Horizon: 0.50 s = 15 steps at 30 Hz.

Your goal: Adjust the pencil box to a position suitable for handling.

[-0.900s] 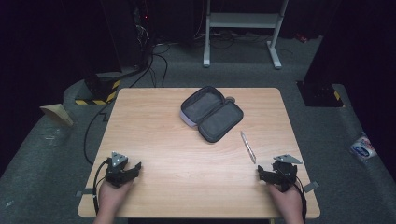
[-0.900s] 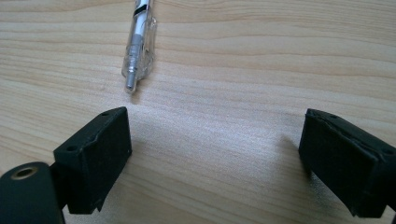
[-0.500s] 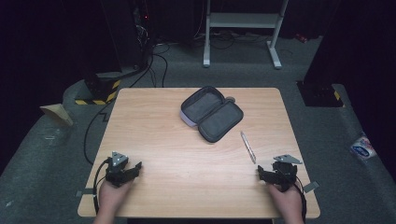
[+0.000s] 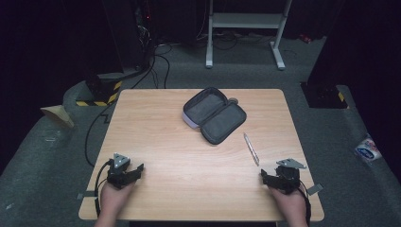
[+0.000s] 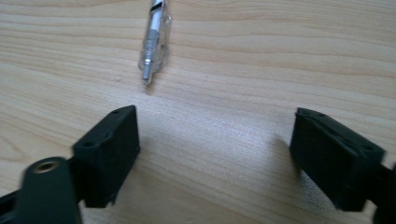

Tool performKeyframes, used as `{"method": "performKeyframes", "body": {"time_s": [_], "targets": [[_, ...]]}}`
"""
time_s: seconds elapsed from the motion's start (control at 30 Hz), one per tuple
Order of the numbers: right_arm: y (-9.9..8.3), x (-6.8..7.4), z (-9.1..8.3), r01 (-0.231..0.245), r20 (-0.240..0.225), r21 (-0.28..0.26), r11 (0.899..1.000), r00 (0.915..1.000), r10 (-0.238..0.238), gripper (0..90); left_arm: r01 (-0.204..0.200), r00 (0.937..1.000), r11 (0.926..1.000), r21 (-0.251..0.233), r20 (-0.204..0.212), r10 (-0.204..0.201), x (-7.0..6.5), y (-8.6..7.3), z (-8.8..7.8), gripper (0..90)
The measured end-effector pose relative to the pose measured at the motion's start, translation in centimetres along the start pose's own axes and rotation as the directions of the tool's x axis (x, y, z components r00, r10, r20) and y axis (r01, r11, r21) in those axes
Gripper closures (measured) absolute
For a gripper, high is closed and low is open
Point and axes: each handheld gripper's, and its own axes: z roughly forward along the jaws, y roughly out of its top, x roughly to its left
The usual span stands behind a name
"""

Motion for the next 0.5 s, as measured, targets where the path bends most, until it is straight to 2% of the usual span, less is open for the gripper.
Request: {"method": "performKeyframes", "body": {"time_s": [0.03,0.1,0.17,0.23,0.3,0.5], "targets": [[-0.1,0.1,-0.1,0.001,-0.002,-0.009,1.0,1.0,-0.001,22.5,0.0,1.0,1.0,0.0,0.0,0.0,0.0,0.0,0.0,37.6],[-0.2,0.4,-0.9,0.02,-0.019,-0.085,0.996,0.9996,-0.022,23.7,0.002,1.0,1.0,-0.004,0.001,-0.002,0.0,0.0,0.0,37.6],[-0.1,0.9,-1.6,0.017,-0.051,-0.134,0.991,0.9984,-0.025,25.6,0.004,1.0,1.0,-0.007,0.0,-0.004,0.0,0.0,0.1,37.5],[-0.1,1.3,-1.9,0.023,-0.056,-0.15,0.988,0.9979,-0.032,26.7,0.004,1.0,1.0,-0.007,0.001,-0.004,0.0,0.0,0.1,37.5],[0.1,2.1,-2.1,0.052,-0.068,-0.17,0.984,0.9956,-0.064,28.4,0.004,1.0,1.0,-0.005,0.001,-0.004,0.0,0.1,0.1,37.5],[0.1,3.7,-2.1,0.075,-0.109,-0.178,0.981,0.9894,-0.095,31.1,0.0,1.0,1.0,-0.003,0.005,0.0,0.1,0.1,0.1,37.5]]}}
